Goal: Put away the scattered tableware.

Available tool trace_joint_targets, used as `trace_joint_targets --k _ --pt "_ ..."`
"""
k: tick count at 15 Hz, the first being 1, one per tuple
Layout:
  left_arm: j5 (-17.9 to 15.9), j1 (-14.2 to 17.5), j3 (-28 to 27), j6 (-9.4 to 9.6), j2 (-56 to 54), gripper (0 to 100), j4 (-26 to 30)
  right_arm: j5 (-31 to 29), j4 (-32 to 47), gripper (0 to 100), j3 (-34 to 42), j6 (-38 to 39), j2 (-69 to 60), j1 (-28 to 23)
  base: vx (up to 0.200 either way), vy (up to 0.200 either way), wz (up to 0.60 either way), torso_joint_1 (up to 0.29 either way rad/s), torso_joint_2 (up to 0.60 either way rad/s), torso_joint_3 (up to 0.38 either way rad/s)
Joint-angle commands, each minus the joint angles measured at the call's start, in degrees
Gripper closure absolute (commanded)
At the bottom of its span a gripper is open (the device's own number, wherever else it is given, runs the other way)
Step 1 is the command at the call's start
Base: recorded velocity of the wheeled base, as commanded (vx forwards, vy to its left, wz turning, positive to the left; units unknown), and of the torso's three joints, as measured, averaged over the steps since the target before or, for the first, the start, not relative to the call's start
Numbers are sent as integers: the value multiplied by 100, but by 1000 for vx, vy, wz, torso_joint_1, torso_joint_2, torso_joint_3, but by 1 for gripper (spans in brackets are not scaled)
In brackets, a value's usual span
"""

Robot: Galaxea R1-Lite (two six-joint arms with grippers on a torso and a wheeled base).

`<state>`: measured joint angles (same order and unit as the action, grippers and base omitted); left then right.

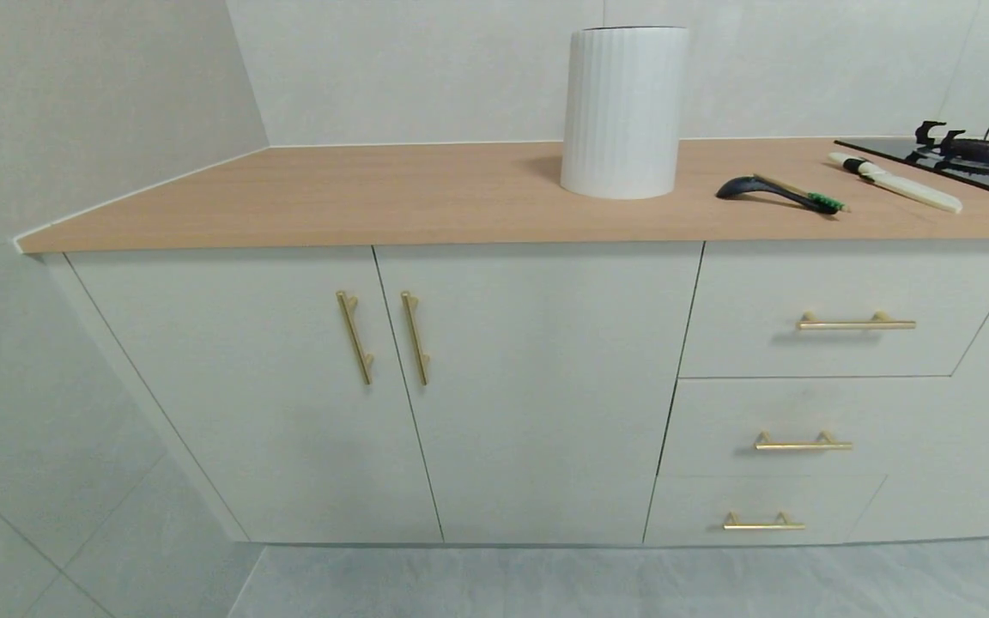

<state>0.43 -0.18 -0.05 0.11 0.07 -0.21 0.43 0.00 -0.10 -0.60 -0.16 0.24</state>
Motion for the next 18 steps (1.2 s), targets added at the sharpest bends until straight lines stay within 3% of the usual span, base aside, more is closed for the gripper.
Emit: trace_joint_targets --k 1,4,18 --pt "1 1 5 7 10 0 3 1 0 0 1 -2 16 2 0 -200 0 2 2 -2" --pt "1 1 5 -2 10 0 3 1 0 0 1 -2 16 2 0 -200 0 4 5 4" --pt "1 1 5 -20 10 0 3 1 -9 0 10 -11 16 2 0 0 0 0 0 0"
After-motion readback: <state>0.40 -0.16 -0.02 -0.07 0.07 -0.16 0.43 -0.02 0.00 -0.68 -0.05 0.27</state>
